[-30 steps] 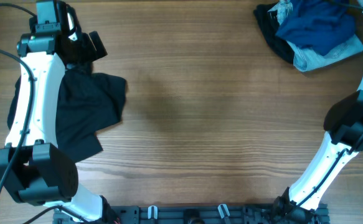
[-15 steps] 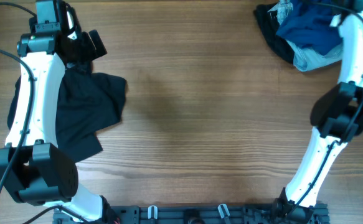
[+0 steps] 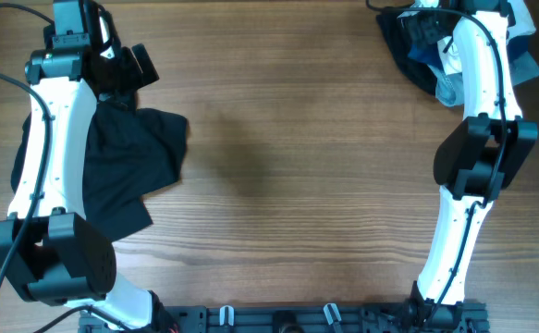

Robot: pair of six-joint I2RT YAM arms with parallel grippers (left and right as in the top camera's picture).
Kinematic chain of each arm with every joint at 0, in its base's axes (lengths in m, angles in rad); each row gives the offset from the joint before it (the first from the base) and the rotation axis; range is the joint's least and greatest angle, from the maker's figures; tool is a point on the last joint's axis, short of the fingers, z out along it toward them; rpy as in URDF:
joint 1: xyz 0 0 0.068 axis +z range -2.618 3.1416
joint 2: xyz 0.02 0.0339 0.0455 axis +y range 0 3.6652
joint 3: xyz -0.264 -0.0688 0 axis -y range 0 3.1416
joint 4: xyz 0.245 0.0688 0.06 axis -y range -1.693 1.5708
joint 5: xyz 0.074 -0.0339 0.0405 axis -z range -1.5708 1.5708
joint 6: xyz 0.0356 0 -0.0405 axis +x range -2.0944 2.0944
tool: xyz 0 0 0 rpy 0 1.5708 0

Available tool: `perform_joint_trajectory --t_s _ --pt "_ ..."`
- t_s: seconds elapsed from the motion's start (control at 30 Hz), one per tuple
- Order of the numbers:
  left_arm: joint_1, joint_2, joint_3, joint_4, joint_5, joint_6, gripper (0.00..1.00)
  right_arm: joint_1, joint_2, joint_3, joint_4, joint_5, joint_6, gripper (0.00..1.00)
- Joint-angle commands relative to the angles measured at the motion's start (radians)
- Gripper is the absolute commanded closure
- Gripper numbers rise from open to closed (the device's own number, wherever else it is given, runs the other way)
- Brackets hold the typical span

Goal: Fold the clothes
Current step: 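Place the T-shirt on top of the pile and open the right gripper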

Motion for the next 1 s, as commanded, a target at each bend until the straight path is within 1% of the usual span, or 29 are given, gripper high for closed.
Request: perform_joint_trajectory --t_s 0.0,0.13,0.23,0.3,0.33,0.4,0.47,0.6,0.67,0.77,0.87,0.97 --pt "0.003 0.010 -0.001 -0.005 -0.010 -0.013 0.00 -0.004 -0.083 0.037 -0.061 -0.089 0.145 0.00" --pt "0.003 0.010 -0.001 -0.007 -0.010 -0.013 0.00 -0.008 -0.243 0.040 -0.096 -0.277 0.138 0.00" --pt "0.003 0.010 -0.001 -0.008 -0.010 -0.013 0.00 -0.013 -0.320 0.040 -0.058 -0.311 0.139 0.00" --pt "0.003 0.010 -0.001 -0.008 -0.010 -0.013 0.00 -0.026 -0.321 0.040 -0.001 -0.307 0.139 0.00" --pt "0.003 0.010 -0.001 -0.008 -0.010 -0.013 0.00 -0.038 -0.306 0.034 0.034 -0.302 0.147 0.01" --pt "0.003 0.010 -0.001 -0.007 -0.010 -0.013 0.00 -0.079 -0.260 0.023 0.104 -0.249 0.249 0.01" --pt "0.003 0.010 -0.001 -0.005 -0.010 -0.013 0.00 -0.128 -0.206 0.012 0.166 -0.264 0.311 0.00" --pt "0.003 0.010 -0.001 -0.002 -0.010 -0.013 0.00 -0.206 -0.065 0.009 0.279 -0.393 0.332 0.00" --pt "0.003 0.010 -0.001 0.003 -0.010 -0.013 0.00 -0.218 0.016 0.009 0.311 -0.407 0.333 0.00" --pt "0.003 0.010 -0.001 0.003 -0.010 -0.013 0.00 -0.219 0.134 0.009 0.326 -0.406 0.333 0.00" --pt "0.003 0.010 -0.001 0.003 -0.010 -0.013 0.00 -0.219 0.246 0.009 0.313 -0.407 0.401 0.00" --pt "0.003 0.010 -0.001 -0.006 -0.010 -0.013 0.00 -0.219 0.288 0.009 0.288 -0.414 0.424 0.00"
